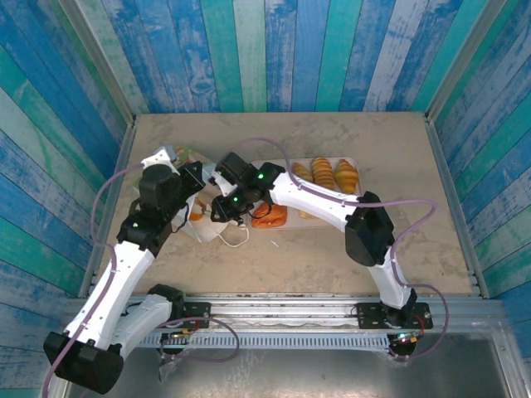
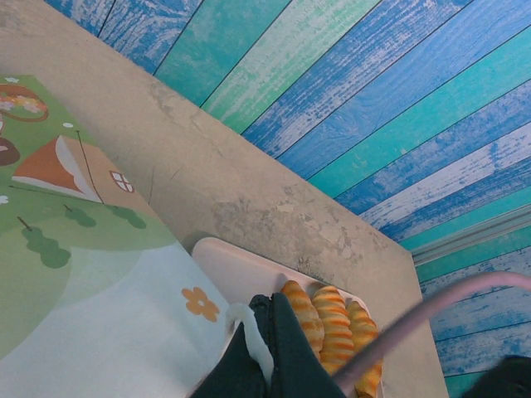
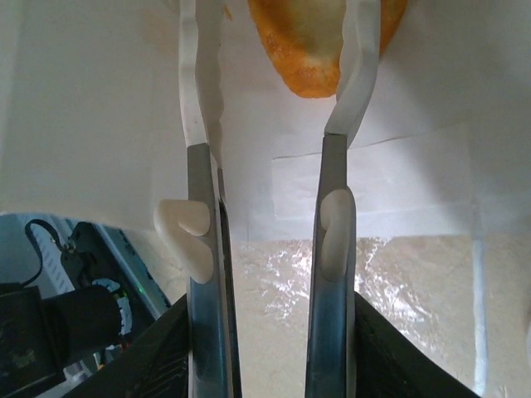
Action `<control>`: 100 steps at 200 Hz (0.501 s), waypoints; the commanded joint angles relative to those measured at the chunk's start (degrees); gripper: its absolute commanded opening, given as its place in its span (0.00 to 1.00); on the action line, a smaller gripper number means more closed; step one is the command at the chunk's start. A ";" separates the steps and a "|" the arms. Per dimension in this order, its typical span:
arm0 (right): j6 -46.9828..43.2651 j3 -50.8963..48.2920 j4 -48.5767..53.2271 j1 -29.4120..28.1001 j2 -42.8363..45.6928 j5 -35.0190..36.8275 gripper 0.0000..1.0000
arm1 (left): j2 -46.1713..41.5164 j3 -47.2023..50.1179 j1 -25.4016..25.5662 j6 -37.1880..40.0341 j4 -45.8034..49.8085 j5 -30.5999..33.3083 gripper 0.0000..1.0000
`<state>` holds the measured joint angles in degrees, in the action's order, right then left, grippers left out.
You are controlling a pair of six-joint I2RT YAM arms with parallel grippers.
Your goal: Take the fake bread out of the paper bag
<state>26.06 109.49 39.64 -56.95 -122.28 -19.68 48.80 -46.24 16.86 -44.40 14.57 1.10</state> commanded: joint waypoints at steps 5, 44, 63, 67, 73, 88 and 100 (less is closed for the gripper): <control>-0.21 3.49 -0.26 -0.27 -2.97 -1.51 0.47 | -0.01 -0.75 0.01 0.79 -1.03 -0.66 0.00; -0.31 6.87 2.38 -0.41 -6.61 0.98 0.49 | -0.19 -0.54 -0.07 0.76 -1.12 -0.88 0.00; -1.17 9.08 4.96 -1.15 -7.61 4.91 0.49 | -0.13 -0.54 -0.06 0.89 -1.12 -0.93 0.00; -1.43 9.24 5.07 -1.36 -7.62 5.63 0.50 | -0.17 -0.56 0.00 0.90 -1.12 -0.91 0.00; -1.51 9.33 5.11 -1.46 -7.64 6.28 0.50 | -0.19 -0.54 -0.03 0.90 -1.12 -0.92 0.00; -1.36 9.87 5.24 -1.51 -8.20 6.75 0.50 | -0.10 -0.52 -0.07 0.78 -1.27 -0.92 0.00; -1.64 11.64 7.06 -1.78 -9.08 8.03 0.50 | -0.02 -0.52 -0.05 0.72 -1.41 -1.00 0.00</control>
<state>25.54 117.54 43.62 -57.87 -129.84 -15.05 48.80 -46.24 16.86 -44.40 14.57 0.62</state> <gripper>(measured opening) 0.504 0.044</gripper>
